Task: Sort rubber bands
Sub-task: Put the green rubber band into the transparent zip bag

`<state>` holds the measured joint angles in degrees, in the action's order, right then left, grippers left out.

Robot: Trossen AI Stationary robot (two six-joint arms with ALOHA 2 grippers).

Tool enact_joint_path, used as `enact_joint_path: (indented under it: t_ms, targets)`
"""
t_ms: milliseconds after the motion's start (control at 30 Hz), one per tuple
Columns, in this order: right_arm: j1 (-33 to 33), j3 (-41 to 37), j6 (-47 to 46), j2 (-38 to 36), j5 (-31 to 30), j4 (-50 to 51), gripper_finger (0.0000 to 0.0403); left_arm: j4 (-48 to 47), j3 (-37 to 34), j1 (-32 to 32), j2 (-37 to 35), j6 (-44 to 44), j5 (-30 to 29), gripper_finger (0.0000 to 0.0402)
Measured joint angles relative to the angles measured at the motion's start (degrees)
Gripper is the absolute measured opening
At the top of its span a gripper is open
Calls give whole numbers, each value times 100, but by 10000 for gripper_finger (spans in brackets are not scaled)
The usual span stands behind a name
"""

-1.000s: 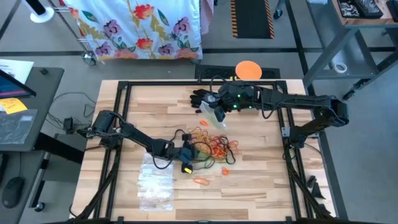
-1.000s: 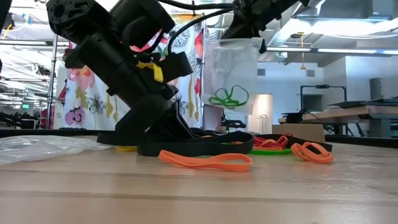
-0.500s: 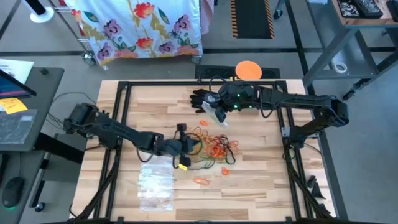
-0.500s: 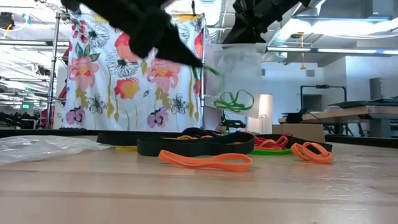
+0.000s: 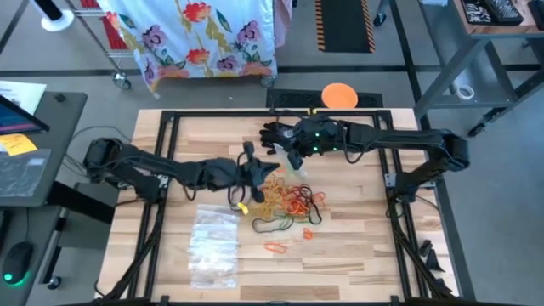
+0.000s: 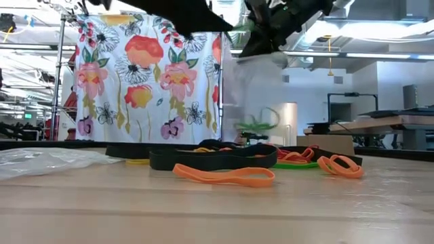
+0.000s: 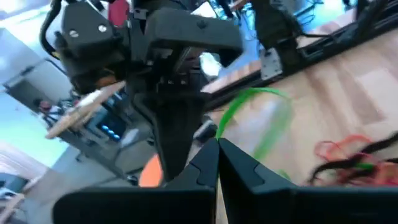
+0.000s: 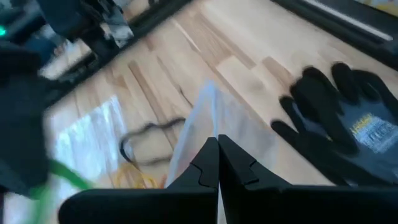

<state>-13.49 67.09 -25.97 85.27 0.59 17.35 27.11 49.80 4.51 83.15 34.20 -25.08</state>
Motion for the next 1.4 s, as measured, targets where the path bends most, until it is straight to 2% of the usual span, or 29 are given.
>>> enact_joint_path:
  t_ms: [100,200,533,667,867,1033,1400]
  targets:
    - [-16,-1,-59,39,65,20,0,385,2,-221,31,212,381,0]
    - [-24,-2,-86,46,80,-110,0,346,2,-505,55,246,834,0]
    - [-6,2,-107,20,345,-459,0,277,-24,-987,503,40,1122,0]
    - [-16,2,-107,20,345,-470,0,137,-20,-981,652,-81,1035,0]
    - [-48,2,-112,19,402,-465,0,-59,-20,-936,675,-173,354,0]
    - [-10,2,-121,18,414,-465,0,-124,50,-936,641,-434,267,0]
    - [196,2,-344,28,555,-472,0,-2197,1137,-866,643,-962,-140,0]
